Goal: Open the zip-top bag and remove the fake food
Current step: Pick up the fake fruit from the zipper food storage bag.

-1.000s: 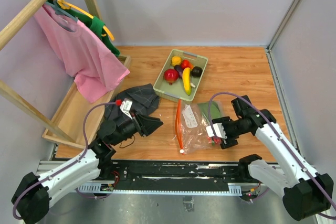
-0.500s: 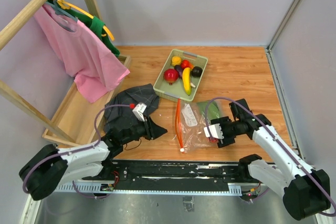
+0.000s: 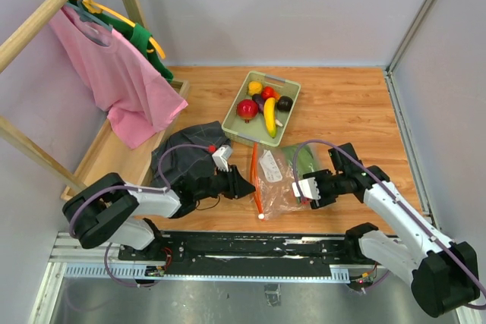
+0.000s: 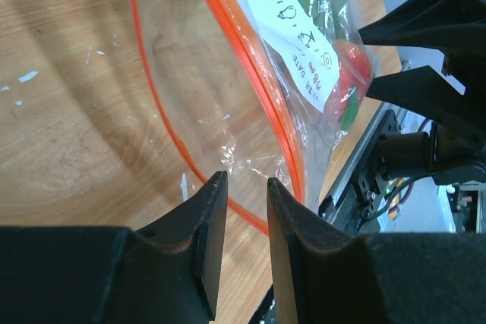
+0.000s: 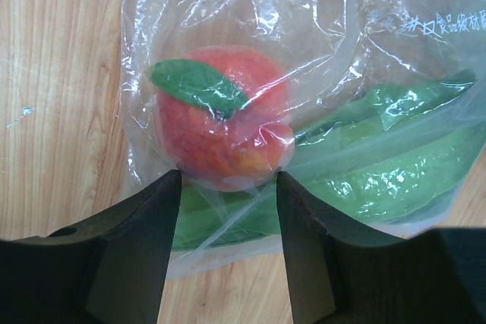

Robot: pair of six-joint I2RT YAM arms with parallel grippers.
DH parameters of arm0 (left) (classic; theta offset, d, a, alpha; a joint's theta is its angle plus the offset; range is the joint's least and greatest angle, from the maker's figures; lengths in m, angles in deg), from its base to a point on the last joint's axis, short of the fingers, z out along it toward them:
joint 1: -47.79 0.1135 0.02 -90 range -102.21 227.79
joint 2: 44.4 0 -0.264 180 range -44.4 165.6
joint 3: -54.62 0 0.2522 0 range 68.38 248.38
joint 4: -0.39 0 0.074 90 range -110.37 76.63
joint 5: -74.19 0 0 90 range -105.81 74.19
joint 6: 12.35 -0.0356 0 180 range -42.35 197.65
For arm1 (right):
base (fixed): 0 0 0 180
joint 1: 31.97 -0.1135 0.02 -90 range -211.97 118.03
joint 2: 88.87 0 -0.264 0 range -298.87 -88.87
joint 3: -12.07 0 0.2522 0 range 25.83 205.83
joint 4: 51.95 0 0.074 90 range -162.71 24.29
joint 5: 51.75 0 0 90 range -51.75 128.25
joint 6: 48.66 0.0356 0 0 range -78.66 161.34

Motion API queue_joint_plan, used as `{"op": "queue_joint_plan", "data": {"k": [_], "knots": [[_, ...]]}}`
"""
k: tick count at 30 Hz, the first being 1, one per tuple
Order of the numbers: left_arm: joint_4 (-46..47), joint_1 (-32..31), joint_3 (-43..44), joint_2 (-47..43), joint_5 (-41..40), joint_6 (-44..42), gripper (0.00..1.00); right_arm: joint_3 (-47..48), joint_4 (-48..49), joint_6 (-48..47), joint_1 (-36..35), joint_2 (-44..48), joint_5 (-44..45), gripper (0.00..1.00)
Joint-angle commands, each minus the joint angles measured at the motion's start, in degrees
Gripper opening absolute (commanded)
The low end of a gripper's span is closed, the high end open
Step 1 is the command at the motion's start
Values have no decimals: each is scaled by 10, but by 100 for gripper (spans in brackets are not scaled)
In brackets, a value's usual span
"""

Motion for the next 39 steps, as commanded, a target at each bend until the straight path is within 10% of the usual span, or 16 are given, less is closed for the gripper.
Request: {"op": "queue_joint_plan", "data": {"k": [1,26,39], "knots": [[52,-9,16,25,13,-2,32,0,11,19,-14,-4,-6,53],[157,-30,65,174,75,34,43,13,90,155,-100,-48,18,28],[216,-31,51,211,65,51,44,57,51,152,-107,-71,-9,40]]}}
